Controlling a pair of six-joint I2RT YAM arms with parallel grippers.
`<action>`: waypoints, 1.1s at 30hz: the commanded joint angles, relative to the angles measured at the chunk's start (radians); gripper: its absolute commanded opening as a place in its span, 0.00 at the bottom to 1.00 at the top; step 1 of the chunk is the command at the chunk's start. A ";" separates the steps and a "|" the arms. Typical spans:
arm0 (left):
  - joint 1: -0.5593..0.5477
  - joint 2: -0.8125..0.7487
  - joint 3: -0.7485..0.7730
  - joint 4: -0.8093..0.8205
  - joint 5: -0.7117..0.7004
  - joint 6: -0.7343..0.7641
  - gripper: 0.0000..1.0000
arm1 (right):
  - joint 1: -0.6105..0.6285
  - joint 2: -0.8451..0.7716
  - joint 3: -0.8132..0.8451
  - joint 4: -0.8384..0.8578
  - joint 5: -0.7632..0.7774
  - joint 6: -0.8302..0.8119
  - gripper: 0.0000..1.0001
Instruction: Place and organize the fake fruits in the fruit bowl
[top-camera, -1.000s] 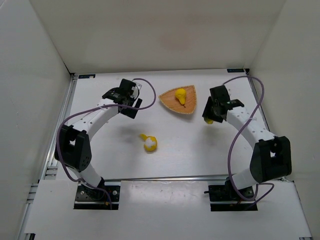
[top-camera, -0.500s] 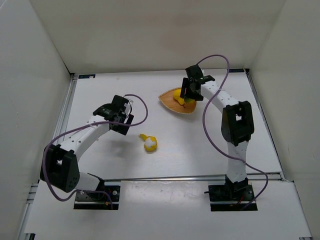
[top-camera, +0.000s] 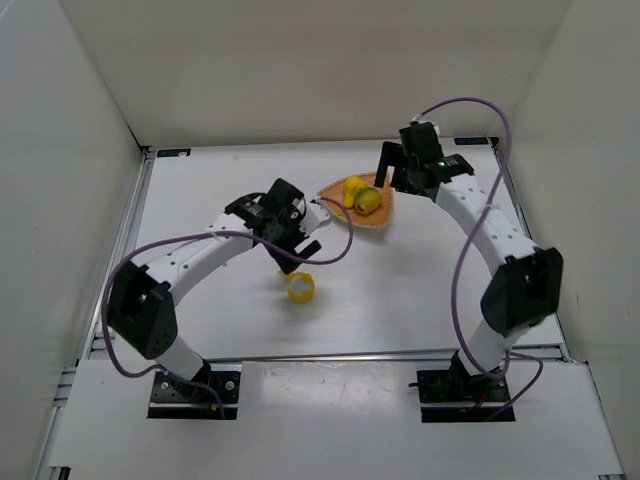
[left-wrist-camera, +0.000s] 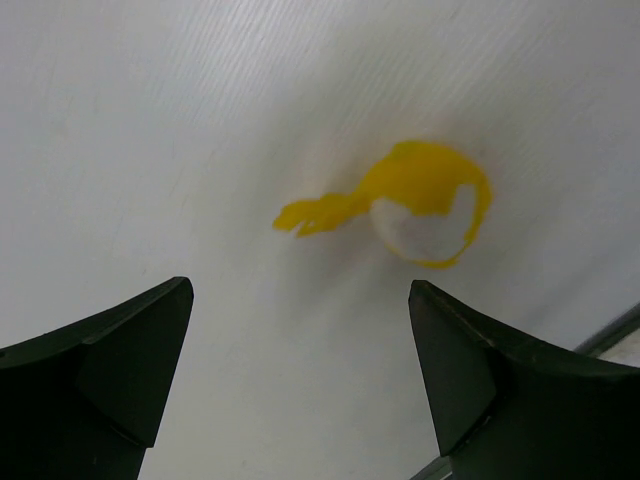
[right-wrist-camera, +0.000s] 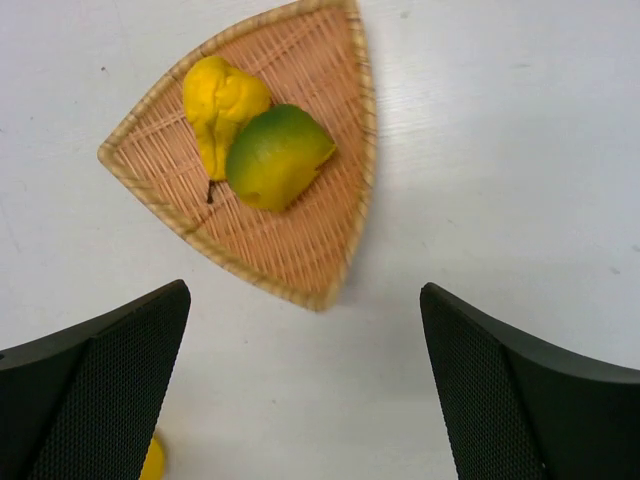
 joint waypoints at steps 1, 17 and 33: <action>-0.005 0.078 0.108 -0.068 0.295 -0.035 1.00 | -0.002 -0.155 -0.135 -0.014 0.074 0.000 1.00; -0.077 0.305 0.142 -0.002 0.243 -0.130 1.00 | -0.067 -0.453 -0.491 -0.005 0.140 0.060 1.00; -0.086 0.371 0.104 -0.047 0.191 -0.118 0.65 | -0.085 -0.453 -0.470 0.004 0.151 0.029 1.00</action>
